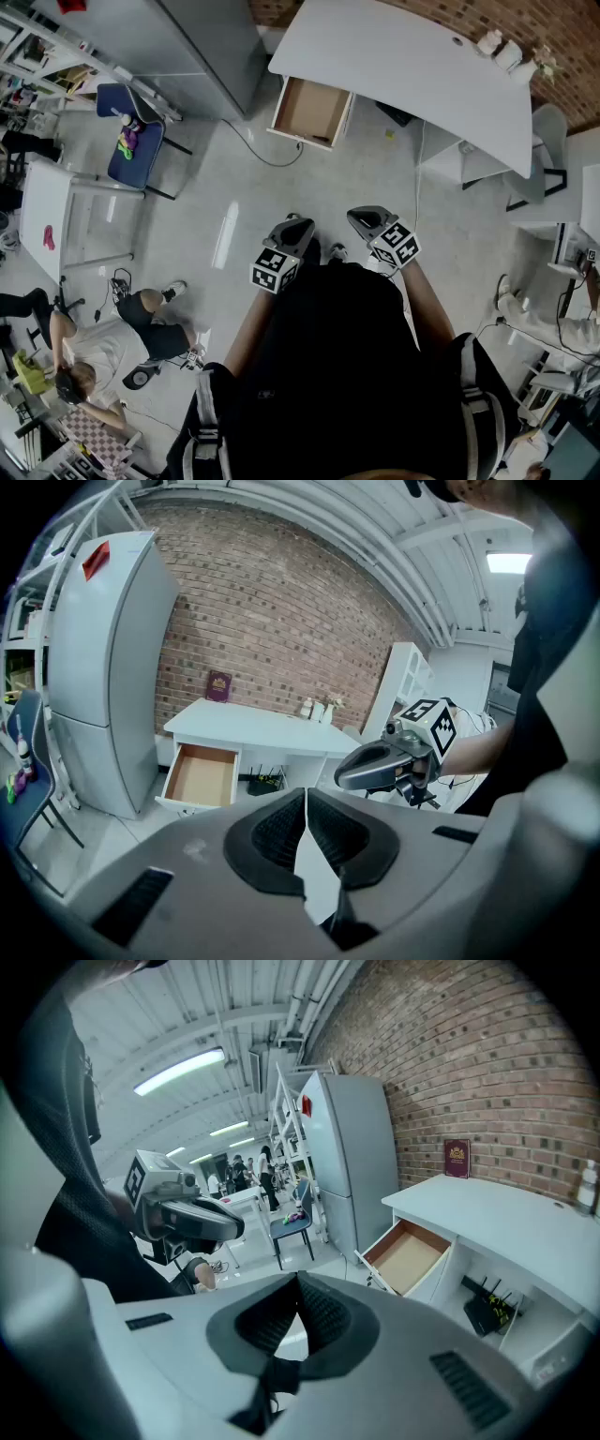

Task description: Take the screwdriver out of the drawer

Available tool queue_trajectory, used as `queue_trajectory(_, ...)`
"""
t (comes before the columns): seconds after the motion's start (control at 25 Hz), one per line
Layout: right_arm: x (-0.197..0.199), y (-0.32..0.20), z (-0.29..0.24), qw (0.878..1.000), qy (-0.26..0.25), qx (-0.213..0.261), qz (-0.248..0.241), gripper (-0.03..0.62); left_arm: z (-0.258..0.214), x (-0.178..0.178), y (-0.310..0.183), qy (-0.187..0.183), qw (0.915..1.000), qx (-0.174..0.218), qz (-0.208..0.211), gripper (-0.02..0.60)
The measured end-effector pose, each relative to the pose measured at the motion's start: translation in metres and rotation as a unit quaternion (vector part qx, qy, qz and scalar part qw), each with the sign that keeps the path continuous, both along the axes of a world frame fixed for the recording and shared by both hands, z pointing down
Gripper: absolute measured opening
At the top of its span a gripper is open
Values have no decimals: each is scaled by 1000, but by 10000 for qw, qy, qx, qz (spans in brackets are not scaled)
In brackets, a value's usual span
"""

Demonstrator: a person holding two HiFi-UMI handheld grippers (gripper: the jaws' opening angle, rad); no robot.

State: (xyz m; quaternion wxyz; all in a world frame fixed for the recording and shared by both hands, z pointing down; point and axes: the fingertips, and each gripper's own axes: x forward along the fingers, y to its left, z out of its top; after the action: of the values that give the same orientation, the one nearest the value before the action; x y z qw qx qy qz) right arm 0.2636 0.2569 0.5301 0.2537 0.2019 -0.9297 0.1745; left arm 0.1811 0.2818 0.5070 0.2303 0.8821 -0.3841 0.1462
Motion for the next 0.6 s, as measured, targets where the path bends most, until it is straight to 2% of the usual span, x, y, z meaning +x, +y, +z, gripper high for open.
queue_trajectory(0.24, 15, 20, 0, 10000, -7, 25, -82, 55, 0, 12, 21, -15, 9999, -10, -131, 18)
queue_trajectory(0.6, 16, 20, -3, 9999, 33, 71, -78, 55, -6, 12, 19, 8, 9999, 54, -158, 18)
